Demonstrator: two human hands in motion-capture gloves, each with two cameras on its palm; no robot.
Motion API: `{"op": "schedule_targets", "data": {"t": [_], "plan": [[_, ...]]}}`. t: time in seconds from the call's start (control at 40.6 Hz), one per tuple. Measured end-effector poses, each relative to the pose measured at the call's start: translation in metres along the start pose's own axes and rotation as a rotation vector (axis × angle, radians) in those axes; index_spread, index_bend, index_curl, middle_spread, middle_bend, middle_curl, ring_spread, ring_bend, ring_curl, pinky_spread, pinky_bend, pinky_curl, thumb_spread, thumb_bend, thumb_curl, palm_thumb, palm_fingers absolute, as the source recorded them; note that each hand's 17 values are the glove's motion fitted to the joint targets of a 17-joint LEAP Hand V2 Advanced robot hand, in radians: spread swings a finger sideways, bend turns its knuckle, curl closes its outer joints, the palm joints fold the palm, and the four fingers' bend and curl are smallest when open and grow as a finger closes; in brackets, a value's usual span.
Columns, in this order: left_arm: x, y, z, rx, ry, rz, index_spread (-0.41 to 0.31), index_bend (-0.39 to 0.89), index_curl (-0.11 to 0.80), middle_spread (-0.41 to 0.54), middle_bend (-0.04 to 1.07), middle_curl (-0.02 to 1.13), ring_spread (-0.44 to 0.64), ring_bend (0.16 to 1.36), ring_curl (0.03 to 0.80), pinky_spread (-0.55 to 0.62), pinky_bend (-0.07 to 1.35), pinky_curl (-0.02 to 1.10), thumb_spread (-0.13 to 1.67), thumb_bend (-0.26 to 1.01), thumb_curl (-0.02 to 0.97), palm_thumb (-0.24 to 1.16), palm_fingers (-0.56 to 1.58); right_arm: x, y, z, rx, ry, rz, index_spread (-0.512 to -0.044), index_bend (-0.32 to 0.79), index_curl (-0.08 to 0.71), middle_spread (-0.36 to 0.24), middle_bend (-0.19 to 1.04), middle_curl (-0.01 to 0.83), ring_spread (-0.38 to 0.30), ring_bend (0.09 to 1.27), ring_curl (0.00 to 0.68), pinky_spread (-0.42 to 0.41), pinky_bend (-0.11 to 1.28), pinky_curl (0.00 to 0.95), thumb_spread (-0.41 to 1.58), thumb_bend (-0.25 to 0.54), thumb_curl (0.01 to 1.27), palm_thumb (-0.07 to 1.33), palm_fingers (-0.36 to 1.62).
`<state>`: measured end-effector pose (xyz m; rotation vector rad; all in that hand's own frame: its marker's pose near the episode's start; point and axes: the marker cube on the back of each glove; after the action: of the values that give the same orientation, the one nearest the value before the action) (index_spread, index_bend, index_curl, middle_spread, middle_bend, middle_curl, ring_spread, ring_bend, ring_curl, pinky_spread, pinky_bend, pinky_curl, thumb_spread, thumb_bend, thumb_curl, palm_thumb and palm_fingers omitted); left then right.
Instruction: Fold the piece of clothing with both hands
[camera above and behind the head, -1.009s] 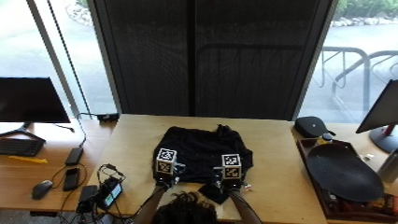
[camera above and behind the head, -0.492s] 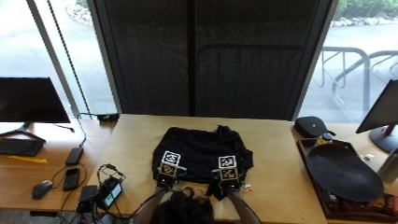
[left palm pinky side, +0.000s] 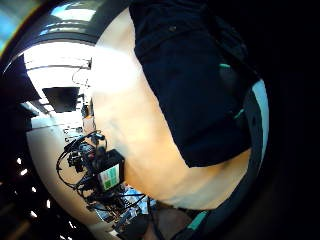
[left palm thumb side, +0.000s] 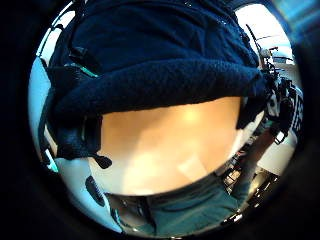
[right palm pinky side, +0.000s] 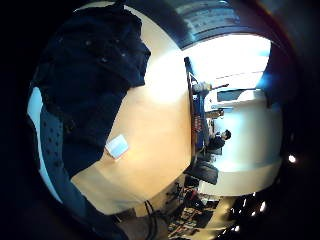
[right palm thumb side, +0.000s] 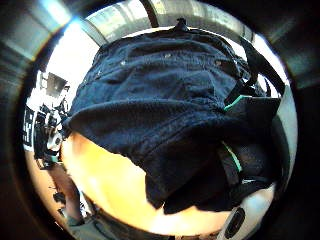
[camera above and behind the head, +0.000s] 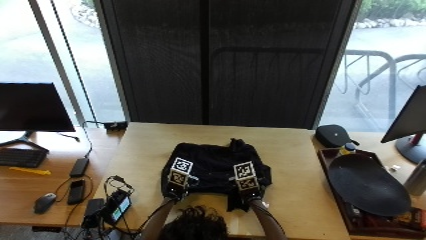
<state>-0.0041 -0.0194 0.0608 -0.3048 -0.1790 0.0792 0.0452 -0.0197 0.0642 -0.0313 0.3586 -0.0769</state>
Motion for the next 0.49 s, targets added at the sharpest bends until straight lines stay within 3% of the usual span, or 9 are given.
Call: {"op": "schedule_targets", "data": {"t": [0.098, 0.246, 0.369, 0.492], "plan": [[-0.005, -0.021, -0.008, 0.111, 0.026, 0.086, -0.272, 0.17, 0.419, -0.315, 0.47, 0.51, -0.34, 0.63, 0.385, -0.04, 0.10, 0.21, 1.14, 0.01, 0.404, 0.74, 1.13, 0.014, 0.008, -0.034, -0.062, -0.021, -0.053, -0.322, 0.12, 0.324, -0.243, 0.40, 0.424, -0.286, 0.66, 0.407, -0.328, 0.55, 0.360, 1.19, 0.020, 0.34, 0.87, 1.32], [-0.019, -0.004, -0.055, 0.034, 0.004, 0.145, -0.281, 0.18, 0.427, -0.331, 0.51, 0.52, -0.36, 0.66, 0.401, -0.06, 0.11, 0.20, 1.12, -0.02, 0.409, 0.73, 1.14, 0.031, 0.000, -0.094, -0.189, -0.069, -0.159, -0.322, 0.13, 0.321, -0.252, 0.42, 0.441, -0.286, 0.68, 0.419, -0.350, 0.56, 0.366, 1.18, 0.010, 0.34, 0.90, 1.32], [-0.032, -0.021, -0.090, 0.038, -0.017, 0.118, -0.286, 0.18, 0.435, -0.339, 0.53, 0.53, -0.37, 0.68, 0.412, -0.06, 0.10, 0.18, 1.13, -0.02, 0.404, 0.72, 1.13, 0.041, -0.039, -0.121, -0.241, -0.078, -0.148, -0.318, 0.13, 0.323, -0.252, 0.43, 0.451, -0.282, 0.69, 0.427, -0.356, 0.56, 0.369, 1.18, 0.001, 0.33, 0.92, 1.32], [-0.045, -0.046, -0.124, 0.030, -0.063, 0.002, -0.288, 0.19, 0.448, -0.342, 0.56, 0.54, -0.37, 0.69, 0.420, -0.03, 0.07, 0.15, 1.15, -0.02, 0.393, 0.70, 1.12, 0.045, -0.077, -0.145, -0.275, -0.092, -0.066, -0.317, 0.14, 0.325, -0.251, 0.45, 0.463, -0.271, 0.71, 0.437, -0.351, 0.54, 0.368, 1.20, -0.003, 0.33, 0.94, 1.31]]}}
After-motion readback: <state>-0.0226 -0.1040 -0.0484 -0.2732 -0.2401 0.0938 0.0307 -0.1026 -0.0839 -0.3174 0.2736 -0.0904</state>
